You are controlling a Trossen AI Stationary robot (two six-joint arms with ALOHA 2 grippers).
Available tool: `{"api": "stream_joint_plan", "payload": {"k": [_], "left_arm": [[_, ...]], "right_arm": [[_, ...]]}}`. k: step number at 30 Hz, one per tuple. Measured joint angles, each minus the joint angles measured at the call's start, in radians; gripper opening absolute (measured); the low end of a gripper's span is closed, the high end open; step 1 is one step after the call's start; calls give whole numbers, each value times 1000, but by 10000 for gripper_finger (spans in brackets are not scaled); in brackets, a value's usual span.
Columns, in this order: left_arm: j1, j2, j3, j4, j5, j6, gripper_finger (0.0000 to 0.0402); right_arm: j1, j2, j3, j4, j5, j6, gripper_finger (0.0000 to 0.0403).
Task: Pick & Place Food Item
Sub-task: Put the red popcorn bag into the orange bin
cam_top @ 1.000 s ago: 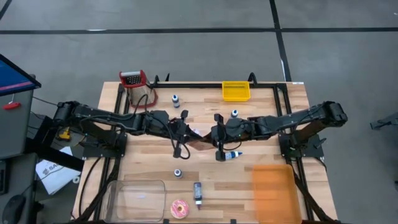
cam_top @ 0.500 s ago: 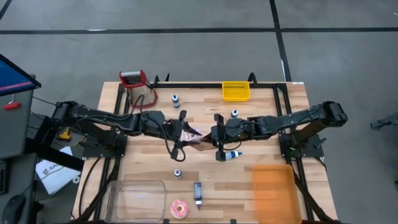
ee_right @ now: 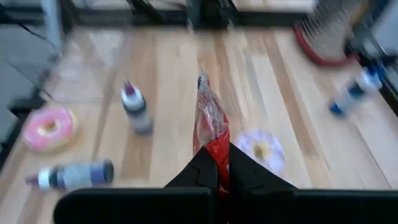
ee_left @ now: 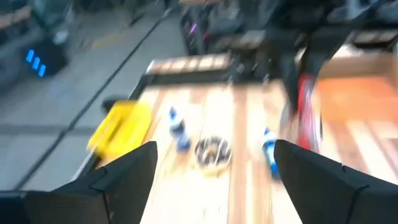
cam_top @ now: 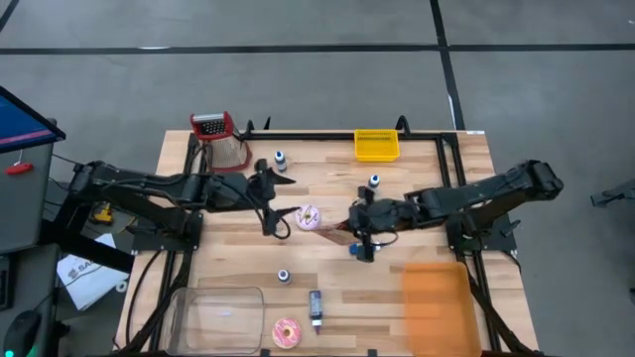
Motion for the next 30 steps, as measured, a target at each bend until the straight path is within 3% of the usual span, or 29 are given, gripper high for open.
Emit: {"api": "stream_joint_plan", "payload": {"k": [6,12,19,23,30], "left_arm": [[-5,-21,-8,-137,-16,-117,302],[-6,-20,-135,-21,-18,-108,297],[-45,-94,-176,155,-26,52,297],[-149,-191,-179,178,-18,135,297],[-374,-322,-208,248,-20,241,297]], "right_arm": [[116,-88,0,-150,109,189,0],[279,-219,0,-253,271,432,0],[493,-282,0,-651,435,1016,0],[626,-271,0,-825,457,1364,0],[836,-237,-1,-977,457,1864,0]]}}
